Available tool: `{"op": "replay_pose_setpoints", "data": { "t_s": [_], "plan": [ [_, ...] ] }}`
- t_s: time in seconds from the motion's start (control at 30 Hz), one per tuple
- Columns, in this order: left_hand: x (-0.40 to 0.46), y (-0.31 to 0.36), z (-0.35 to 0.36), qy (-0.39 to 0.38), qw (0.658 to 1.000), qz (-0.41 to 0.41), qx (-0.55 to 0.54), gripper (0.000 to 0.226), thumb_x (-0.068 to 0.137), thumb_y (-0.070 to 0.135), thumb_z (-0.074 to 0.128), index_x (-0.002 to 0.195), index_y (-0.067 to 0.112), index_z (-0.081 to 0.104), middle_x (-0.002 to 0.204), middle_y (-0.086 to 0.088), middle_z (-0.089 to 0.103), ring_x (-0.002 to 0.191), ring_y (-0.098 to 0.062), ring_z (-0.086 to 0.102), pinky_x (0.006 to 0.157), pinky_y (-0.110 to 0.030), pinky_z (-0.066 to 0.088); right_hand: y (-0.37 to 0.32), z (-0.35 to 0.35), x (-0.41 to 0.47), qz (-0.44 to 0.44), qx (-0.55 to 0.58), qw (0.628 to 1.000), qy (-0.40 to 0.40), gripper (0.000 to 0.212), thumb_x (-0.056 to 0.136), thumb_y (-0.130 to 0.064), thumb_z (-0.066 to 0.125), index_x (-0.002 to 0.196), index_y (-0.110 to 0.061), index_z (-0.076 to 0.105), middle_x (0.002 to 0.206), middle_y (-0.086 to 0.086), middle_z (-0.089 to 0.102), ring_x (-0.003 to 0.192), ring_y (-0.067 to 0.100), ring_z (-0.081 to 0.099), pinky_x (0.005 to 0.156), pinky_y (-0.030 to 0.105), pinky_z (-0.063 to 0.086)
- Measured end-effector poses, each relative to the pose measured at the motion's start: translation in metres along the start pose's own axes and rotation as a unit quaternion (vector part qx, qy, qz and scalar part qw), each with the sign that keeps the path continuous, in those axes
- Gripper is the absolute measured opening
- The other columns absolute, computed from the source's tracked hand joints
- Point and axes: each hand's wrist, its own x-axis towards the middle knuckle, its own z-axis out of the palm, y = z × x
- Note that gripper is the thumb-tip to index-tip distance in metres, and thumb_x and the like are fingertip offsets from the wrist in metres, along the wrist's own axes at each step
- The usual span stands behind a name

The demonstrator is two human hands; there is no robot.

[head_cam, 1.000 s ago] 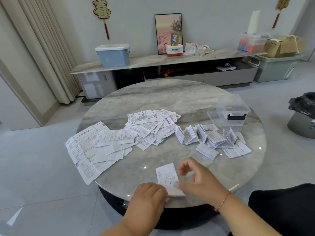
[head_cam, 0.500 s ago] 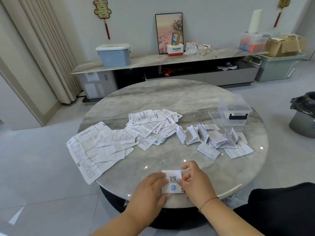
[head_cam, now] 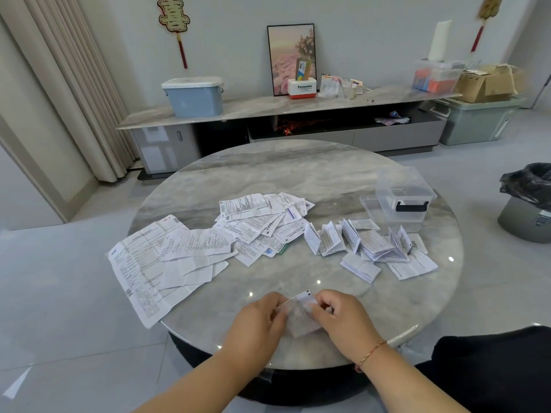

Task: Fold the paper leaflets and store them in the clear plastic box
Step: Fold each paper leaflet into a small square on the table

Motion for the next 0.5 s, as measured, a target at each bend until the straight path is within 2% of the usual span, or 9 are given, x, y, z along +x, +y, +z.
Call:
{"op": "replay_pose_setpoints", "data": {
  "t_s": [0.07,0.1,0.2,0.3,0.37,0.43,0.5],
  "plan": [
    [0.003,0.012,-0.002,0.007,0.996,-0.045,-0.083,0.013,0.089,0.022,0.063,0.076,0.022,0.061,0.062,0.008,0.061,0.057,-0.004,0.055,0.055,-0.017,0.043,-0.005,-0.002,0.001,0.033,0.049,0.998,0.003,0.027,0.084,-0.021,0.067,0.063,-0.008,0.057,0.056,-0.004,0.05,0.053,0.002,0.041,0.055,0.021,0.038],
    [0.005,0.015,-0.002,0.004,0.988,-0.072,-0.134,0.013,0.087,0.018,0.065,0.075,0.018,0.062,0.063,0.005,0.065,0.058,-0.004,0.059,0.057,-0.02,0.048,-0.007,-0.002,0.001,0.045,0.066,0.997,0.002,0.029,0.084,-0.021,0.067,0.06,-0.009,0.056,0.054,-0.006,0.048,0.051,0.002,0.039,0.051,0.018,0.035],
    [0.011,0.023,-0.004,0.007,0.957,-0.145,-0.252,0.007,0.086,0.007,0.066,0.08,0.004,0.064,0.068,-0.008,0.071,0.061,-0.013,0.068,0.058,-0.027,0.056,-0.012,-0.002,0.003,0.073,0.094,0.993,0.004,0.035,0.084,-0.02,0.067,0.053,-0.017,0.052,0.048,-0.009,0.046,0.046,0.001,0.038,0.047,0.014,0.032],
    [0.012,0.029,-0.005,-0.005,0.912,-0.203,-0.356,0.006,0.084,0.001,0.067,0.088,-0.002,0.063,0.072,-0.015,0.071,0.068,-0.025,0.071,0.06,-0.031,0.056,-0.009,-0.004,0.006,0.088,0.08,0.993,0.025,0.036,0.084,-0.019,0.067,0.052,-0.017,0.051,0.051,-0.007,0.049,0.05,0.005,0.041,0.05,0.02,0.035],
    [0.013,0.032,-0.004,-0.019,0.897,-0.227,-0.378,0.008,0.082,-0.003,0.068,0.088,-0.004,0.063,0.07,-0.017,0.07,0.066,-0.028,0.07,0.058,-0.032,0.055,-0.007,-0.006,0.008,0.097,0.078,0.991,0.042,0.035,0.084,-0.02,0.067,0.053,-0.015,0.052,0.053,-0.003,0.051,0.052,0.009,0.042,0.05,0.022,0.036],
    [0.016,0.032,-0.003,-0.014,0.896,-0.242,-0.373,0.007,0.081,-0.006,0.067,0.084,-0.004,0.062,0.061,-0.013,0.066,0.059,-0.025,0.068,0.055,-0.03,0.054,-0.006,-0.006,0.007,0.11,0.087,0.988,0.062,0.034,0.081,-0.022,0.07,0.052,-0.017,0.054,0.05,-0.006,0.051,0.048,0.007,0.042,0.048,0.018,0.035],
    [0.019,0.03,-0.003,0.005,0.89,-0.255,-0.377,0.006,0.081,-0.008,0.066,0.084,-0.006,0.061,0.061,-0.014,0.065,0.057,-0.024,0.067,0.053,-0.029,0.053,-0.006,-0.007,0.007,0.121,0.1,0.986,0.061,0.031,0.081,-0.021,0.07,0.053,-0.018,0.057,0.044,-0.009,0.052,0.042,0.001,0.042,0.046,0.015,0.035]
  ]
}}
